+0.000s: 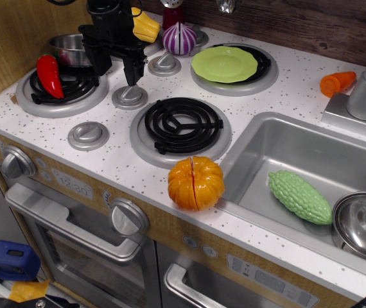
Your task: Twist knob start vertical clockwise90
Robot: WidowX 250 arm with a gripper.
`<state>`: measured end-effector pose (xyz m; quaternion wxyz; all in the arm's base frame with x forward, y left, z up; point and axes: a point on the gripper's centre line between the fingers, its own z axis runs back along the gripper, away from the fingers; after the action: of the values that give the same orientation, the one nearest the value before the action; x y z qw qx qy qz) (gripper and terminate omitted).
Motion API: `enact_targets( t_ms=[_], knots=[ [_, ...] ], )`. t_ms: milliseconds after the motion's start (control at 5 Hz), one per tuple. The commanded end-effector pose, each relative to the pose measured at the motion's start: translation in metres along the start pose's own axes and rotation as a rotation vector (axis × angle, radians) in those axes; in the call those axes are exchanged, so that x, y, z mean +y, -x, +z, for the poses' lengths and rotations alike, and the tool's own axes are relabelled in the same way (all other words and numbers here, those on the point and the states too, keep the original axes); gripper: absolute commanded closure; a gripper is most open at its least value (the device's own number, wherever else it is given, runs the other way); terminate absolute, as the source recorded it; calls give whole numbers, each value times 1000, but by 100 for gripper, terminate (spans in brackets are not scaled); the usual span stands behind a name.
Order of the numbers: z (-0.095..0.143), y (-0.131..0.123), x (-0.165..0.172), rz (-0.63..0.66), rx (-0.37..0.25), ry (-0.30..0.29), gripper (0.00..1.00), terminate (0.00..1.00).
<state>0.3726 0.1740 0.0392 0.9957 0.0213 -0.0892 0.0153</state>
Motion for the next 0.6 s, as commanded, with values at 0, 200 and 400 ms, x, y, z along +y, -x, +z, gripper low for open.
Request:
enact_targets(
  t_ms=[0,200,400],
  knots=[
    [0,0,0,0,0,0,0,0],
    [-2,-3,2,-17,-9,7,0,0],
    [-7,-4,3,-18,-14,24,0,0]
  ],
)
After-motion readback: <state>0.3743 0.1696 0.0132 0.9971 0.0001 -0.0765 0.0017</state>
